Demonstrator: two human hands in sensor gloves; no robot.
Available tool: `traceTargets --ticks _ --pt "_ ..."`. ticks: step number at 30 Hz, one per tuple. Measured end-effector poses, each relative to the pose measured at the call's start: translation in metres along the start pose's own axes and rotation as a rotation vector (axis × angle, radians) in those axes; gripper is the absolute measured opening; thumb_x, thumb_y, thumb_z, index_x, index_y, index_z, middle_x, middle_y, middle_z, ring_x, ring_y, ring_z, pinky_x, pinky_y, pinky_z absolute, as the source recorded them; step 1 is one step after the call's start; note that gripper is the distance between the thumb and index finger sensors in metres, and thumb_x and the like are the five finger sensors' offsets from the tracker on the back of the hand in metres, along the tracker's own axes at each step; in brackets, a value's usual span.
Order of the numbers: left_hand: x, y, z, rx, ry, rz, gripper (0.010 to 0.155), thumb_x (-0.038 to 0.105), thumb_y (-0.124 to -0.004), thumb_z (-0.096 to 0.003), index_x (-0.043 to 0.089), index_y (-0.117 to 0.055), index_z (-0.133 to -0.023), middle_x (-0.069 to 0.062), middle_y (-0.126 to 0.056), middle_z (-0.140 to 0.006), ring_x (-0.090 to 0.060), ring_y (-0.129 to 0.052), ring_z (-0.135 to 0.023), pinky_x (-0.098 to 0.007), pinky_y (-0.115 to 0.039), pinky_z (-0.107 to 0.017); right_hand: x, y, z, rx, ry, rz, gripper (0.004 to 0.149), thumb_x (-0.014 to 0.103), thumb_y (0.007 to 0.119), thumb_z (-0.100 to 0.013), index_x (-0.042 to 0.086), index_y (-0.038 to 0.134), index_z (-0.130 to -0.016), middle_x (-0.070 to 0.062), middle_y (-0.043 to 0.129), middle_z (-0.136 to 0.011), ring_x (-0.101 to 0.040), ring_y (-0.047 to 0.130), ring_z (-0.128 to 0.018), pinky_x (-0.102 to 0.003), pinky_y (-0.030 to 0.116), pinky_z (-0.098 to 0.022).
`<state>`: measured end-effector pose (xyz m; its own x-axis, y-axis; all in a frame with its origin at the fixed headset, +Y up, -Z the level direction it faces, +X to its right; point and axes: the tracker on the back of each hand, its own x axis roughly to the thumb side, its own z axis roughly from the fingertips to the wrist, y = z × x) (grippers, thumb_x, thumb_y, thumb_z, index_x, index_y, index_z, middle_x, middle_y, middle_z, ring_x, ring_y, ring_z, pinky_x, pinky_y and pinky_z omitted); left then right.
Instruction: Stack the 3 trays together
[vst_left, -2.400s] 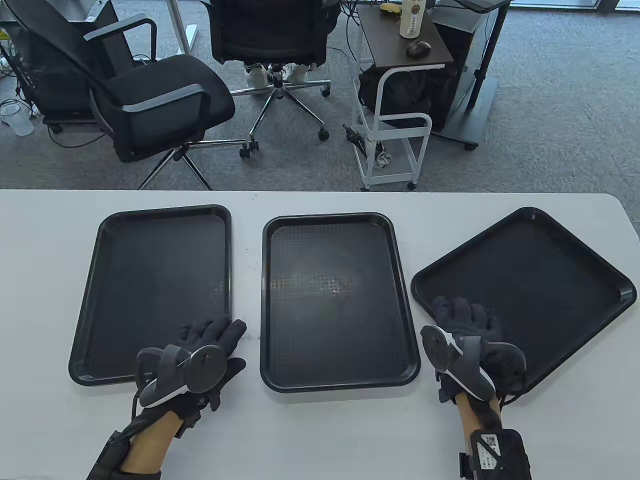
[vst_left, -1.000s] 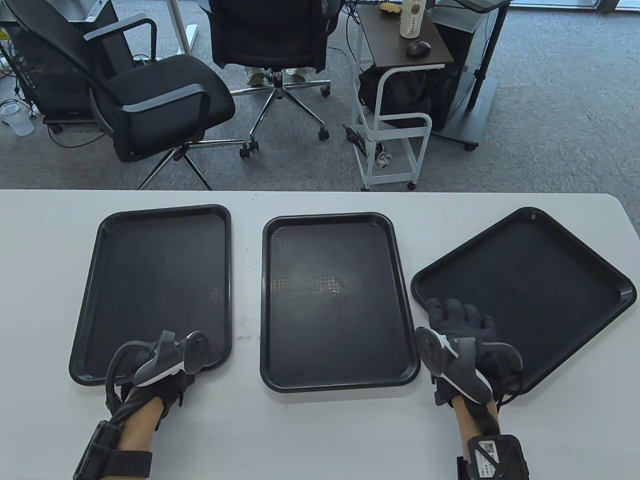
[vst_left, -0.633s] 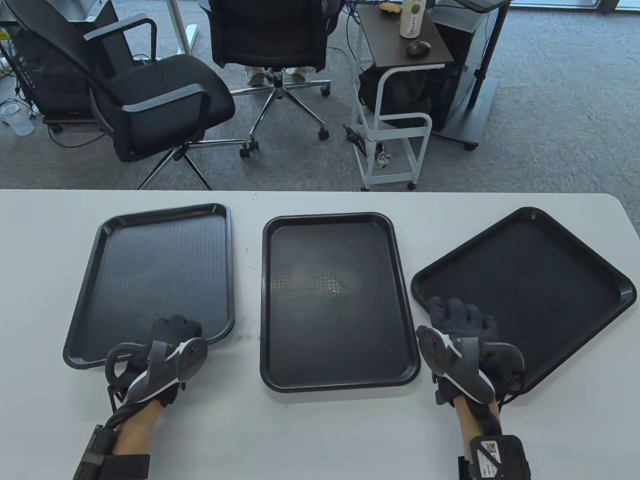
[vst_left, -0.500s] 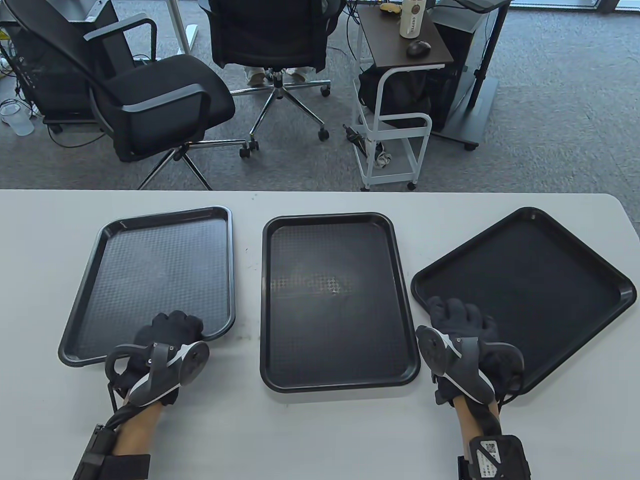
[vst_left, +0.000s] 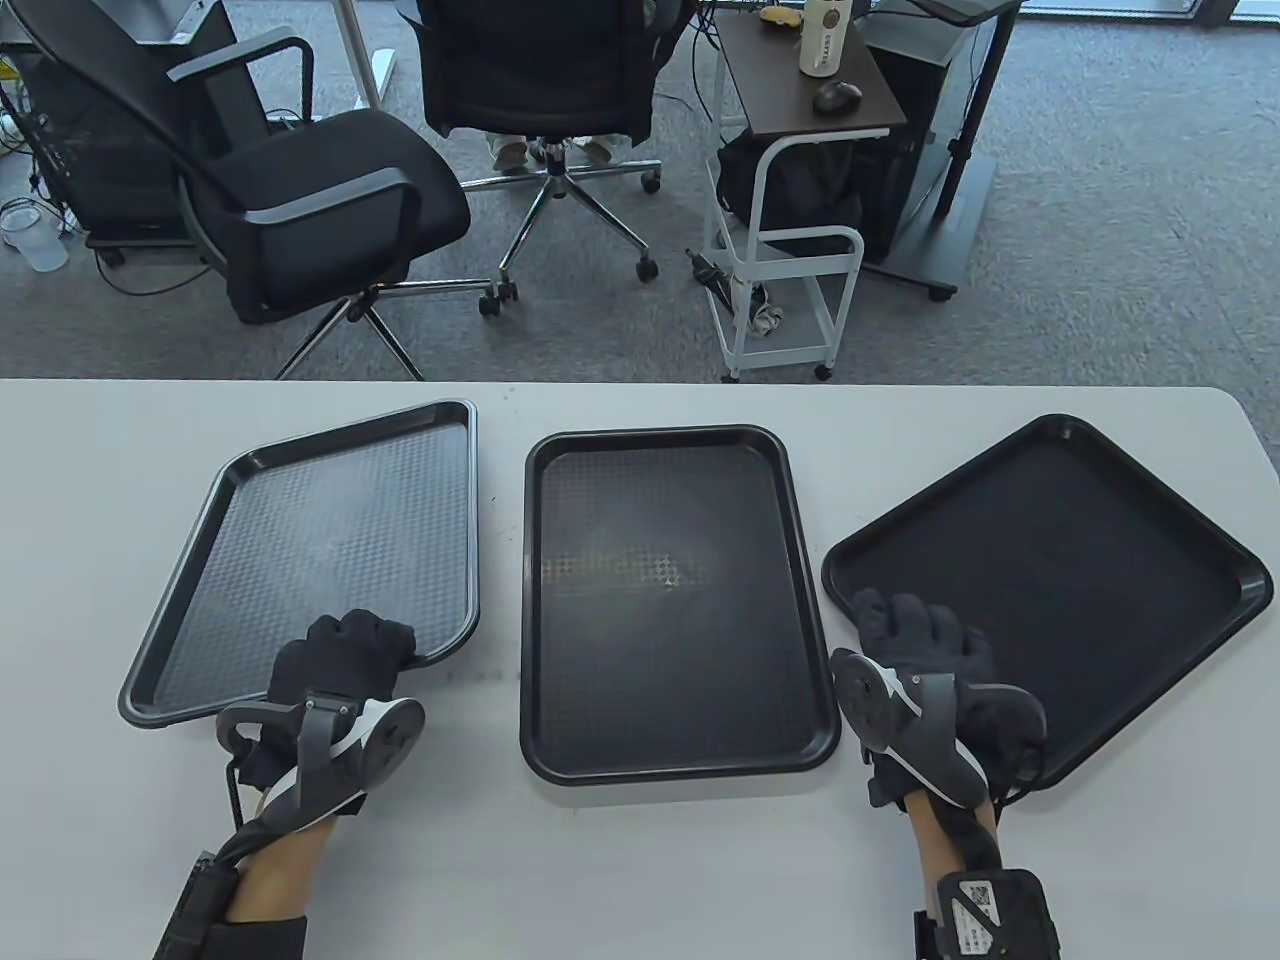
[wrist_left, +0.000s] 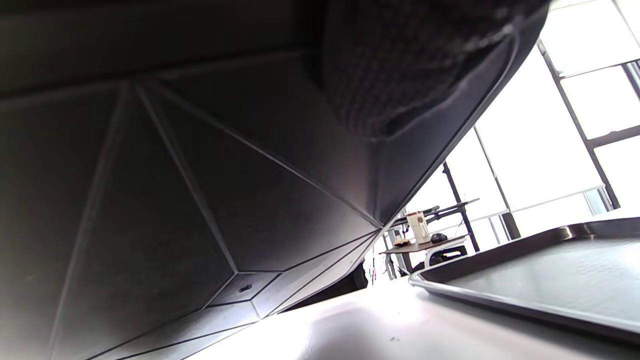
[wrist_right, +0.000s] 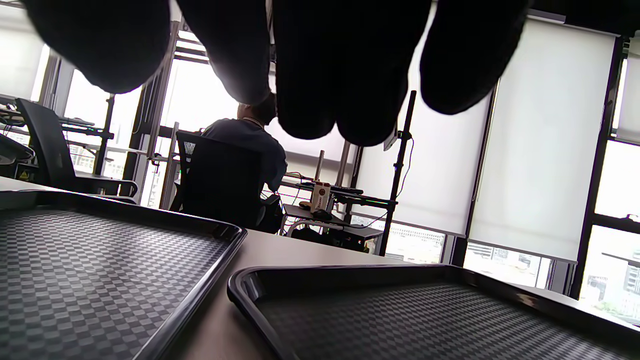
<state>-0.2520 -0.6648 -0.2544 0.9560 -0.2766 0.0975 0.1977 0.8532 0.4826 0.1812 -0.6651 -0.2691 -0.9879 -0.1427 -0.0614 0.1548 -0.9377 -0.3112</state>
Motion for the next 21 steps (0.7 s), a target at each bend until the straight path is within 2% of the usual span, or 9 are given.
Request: traceTargets --ticks 11,16,21 --pt "0.041 0.047 0.001 0.157 -0.11 0.012 0.039 0.025 -0.097 -0.0373 0.04 -0.077 -0.067 0.011 -0.089 -0.061 -0.016 -0.091 -0.042 -0.04 -0.087 -0.041 -0.006 -0.008 0.0 -0.045 0.023 -0.015 0.061 0.06 0.075 -0.04 0.035 0.069 -0.096 -0.004 0.087 -0.099 -0.032 0.091 -0.085 -0.056 0.076 -0.06" --pt "0.078 0.062 -0.009 0.174 -0.194 0.0 0.039 0.025 -0.097 -0.037 0.04 -0.077 -0.067 0.011 -0.09 -0.061 -0.016 -0.091 -0.042 -0.039 -0.088 -0.04 -0.008 -0.011 0.0 -0.056 0.029 -0.019 0.061 0.06 0.075 -0.04 0.035 0.069 -0.096 -0.004 0.087 -0.099 -0.032 0.092 -0.085 -0.056 0.076 -0.06" --pt "0.121 0.074 -0.023 0.169 -0.223 0.038 0.039 0.025 -0.097 -0.0369 0.04 -0.077 -0.067 0.011 -0.09 -0.061 -0.016 -0.092 -0.042 -0.039 -0.088 -0.04 -0.009 -0.012 0.0 -0.061 0.034 -0.025 0.061 0.06 0.075 -0.04 0.035 0.069 -0.096 -0.004 0.087 -0.099 -0.032 0.092 -0.085 -0.056 0.076 -0.059"
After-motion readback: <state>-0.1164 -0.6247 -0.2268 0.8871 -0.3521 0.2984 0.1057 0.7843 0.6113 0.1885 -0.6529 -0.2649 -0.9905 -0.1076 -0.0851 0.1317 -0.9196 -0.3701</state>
